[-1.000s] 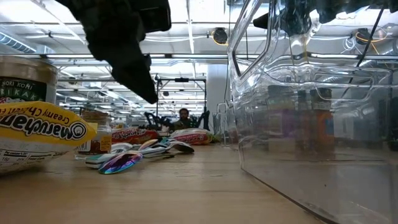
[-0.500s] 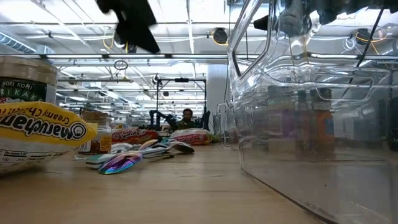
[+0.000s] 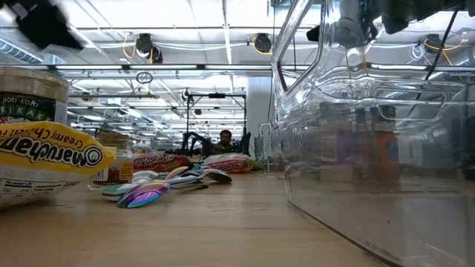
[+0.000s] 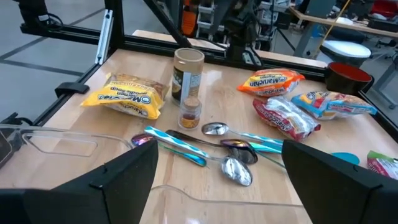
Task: Pick & Place Food Item
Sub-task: Put the gold seasoning bottle into the middle transparent bin
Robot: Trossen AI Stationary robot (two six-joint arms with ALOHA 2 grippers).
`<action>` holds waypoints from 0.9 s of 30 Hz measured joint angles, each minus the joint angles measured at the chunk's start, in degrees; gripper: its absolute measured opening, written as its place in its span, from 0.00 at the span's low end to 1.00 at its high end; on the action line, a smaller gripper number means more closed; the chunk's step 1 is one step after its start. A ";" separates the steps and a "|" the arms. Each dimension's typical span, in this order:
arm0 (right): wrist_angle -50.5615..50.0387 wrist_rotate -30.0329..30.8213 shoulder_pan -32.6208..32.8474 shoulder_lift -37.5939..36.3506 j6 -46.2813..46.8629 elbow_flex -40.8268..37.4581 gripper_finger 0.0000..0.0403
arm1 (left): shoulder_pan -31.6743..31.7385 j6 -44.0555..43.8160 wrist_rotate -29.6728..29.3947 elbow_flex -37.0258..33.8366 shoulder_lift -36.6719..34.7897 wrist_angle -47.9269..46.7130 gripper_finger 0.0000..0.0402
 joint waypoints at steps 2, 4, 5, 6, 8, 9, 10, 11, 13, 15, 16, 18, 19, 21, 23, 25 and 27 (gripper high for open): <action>0.66 -0.01 0.00 0.00 -0.02 0.00 0.83 | -2.50 -3.69 0.34 -4.24 -0.33 1.29 0.81; 1.66 0.01 0.00 0.00 -0.01 0.00 0.83 | -3.95 -7.59 0.48 -7.43 -0.26 1.37 0.81; 2.08 0.01 0.00 0.00 0.00 0.00 0.83 | -4.31 -9.57 0.47 -8.57 -0.31 1.72 0.81; 2.17 0.03 0.00 0.00 0.00 0.00 0.83 | -4.50 -11.26 0.45 -9.63 -0.38 1.94 0.81; 2.11 0.03 0.00 0.00 0.00 0.00 0.83 | -4.57 -13.87 0.02 -11.76 -0.30 1.26 0.81; 2.11 0.01 0.00 0.00 0.00 0.00 0.83 | -4.54 -14.41 -0.55 -12.85 -0.29 0.90 0.81; 2.11 0.02 0.00 0.00 0.00 0.00 0.83 | -4.37 -14.42 -1.53 -13.89 -0.21 0.88 0.81; 2.11 0.01 0.00 0.00 0.01 0.00 0.83 | -4.03 -14.43 -2.34 -14.88 -0.04 1.35 0.81; 2.11 0.01 0.00 0.00 0.00 0.00 0.83 | -3.19 -15.66 -2.78 -17.12 0.28 2.29 0.81; 2.11 0.03 0.00 0.00 0.00 0.00 0.83 | -2.55 -17.36 -2.28 -19.03 0.28 4.89 0.81; 2.11 0.01 0.00 0.00 0.00 0.00 0.83 | -2.22 -17.64 -1.52 -19.67 0.28 6.61 0.81; 2.09 0.03 0.00 0.00 0.00 0.00 0.83 | -1.63 -17.10 -0.59 -20.87 0.28 9.34 0.81; 2.09 0.03 0.00 0.00 0.00 0.00 0.83 | -1.34 -16.12 -0.61 -21.38 0.28 10.39 0.81; 2.09 0.03 0.00 0.00 0.00 0.00 0.83 | -0.76 -13.22 -1.96 -21.99 0.28 12.76 0.81; 2.09 0.03 0.00 0.00 0.02 0.00 0.83 | -0.08 -10.28 -3.76 -22.38 0.55 14.41 0.81; 2.09 0.03 0.00 0.00 0.01 0.00 0.83 | 0.78 -7.90 -4.73 -22.78 1.68 15.99 0.81; 2.09 0.03 0.00 0.00 0.00 0.00 0.83 | 1.64 -5.74 -4.94 -22.84 3.12 18.30 0.81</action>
